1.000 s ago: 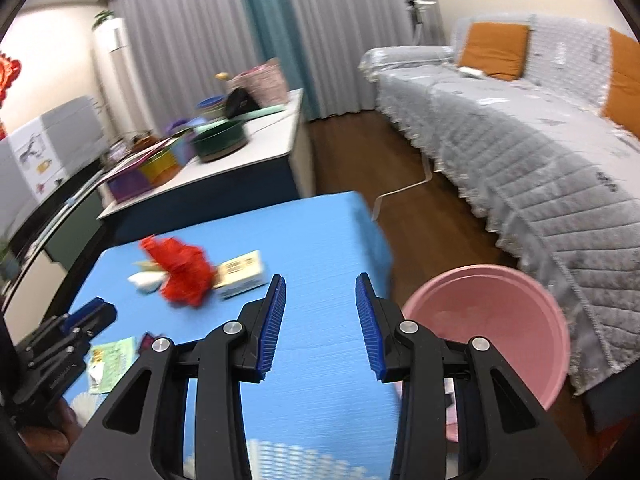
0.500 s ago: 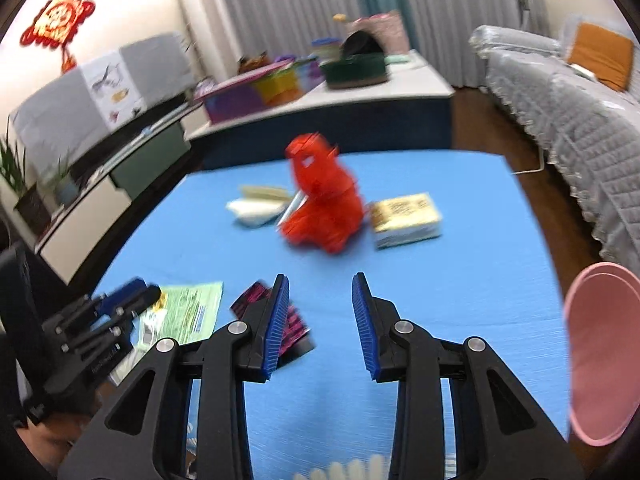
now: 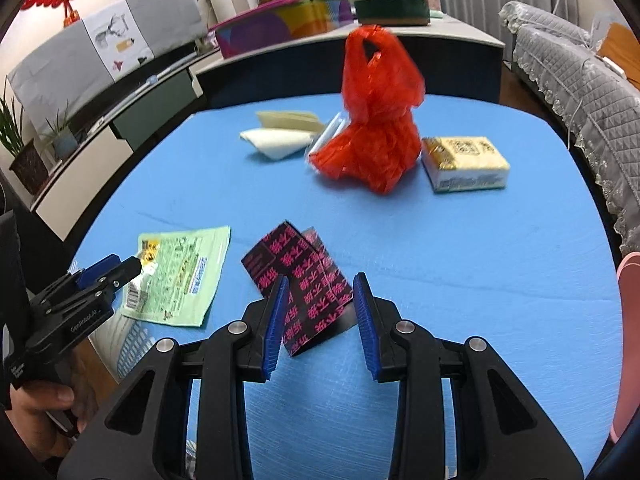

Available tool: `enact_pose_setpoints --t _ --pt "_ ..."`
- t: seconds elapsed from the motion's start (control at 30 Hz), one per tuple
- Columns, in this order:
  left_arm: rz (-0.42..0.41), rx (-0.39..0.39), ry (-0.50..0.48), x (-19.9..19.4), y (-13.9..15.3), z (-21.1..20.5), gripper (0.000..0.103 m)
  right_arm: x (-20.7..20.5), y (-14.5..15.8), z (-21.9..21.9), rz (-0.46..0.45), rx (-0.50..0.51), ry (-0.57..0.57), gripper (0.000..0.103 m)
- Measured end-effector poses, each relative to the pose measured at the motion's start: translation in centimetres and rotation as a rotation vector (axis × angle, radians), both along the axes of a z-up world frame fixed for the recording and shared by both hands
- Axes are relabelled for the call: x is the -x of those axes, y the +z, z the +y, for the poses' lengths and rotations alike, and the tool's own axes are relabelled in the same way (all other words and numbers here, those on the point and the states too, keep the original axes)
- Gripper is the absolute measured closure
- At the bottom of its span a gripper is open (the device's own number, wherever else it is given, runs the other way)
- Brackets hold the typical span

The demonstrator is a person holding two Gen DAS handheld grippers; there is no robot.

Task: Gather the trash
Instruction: 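Move both open grippers back to the green packet and pink-black wrapper, then grasp the green packet with the left gripper while the right grasps the pink-black wrapper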

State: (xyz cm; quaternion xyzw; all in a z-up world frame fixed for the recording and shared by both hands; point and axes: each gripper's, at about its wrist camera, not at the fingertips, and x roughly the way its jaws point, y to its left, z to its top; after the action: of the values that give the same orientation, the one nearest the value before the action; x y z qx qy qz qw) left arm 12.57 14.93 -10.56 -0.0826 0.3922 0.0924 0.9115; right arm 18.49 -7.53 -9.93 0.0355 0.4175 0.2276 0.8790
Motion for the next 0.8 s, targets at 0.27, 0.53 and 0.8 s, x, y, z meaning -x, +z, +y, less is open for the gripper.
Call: enact_pose_setpoints --t 0.27,0.53,0.8 --pt "-0.002 -0.002 -0.061 -0.2 0.1 -1.4 0.091 0.1 -0.8 0.5 0.024 0.042 0.018 0.079" --pt "-0.052 -0.024 -0.089 -0.2 1.2 -2.8 0.099 0.6 0.7 0.4 -0.02 0.031 0.023 0.094" --pt "-0.131 -0.036 -0.101 -0.5 3.3 -4.1 0.101 0.6 2.4 -1.2 -0.076 0.011 -0.037 0.102"
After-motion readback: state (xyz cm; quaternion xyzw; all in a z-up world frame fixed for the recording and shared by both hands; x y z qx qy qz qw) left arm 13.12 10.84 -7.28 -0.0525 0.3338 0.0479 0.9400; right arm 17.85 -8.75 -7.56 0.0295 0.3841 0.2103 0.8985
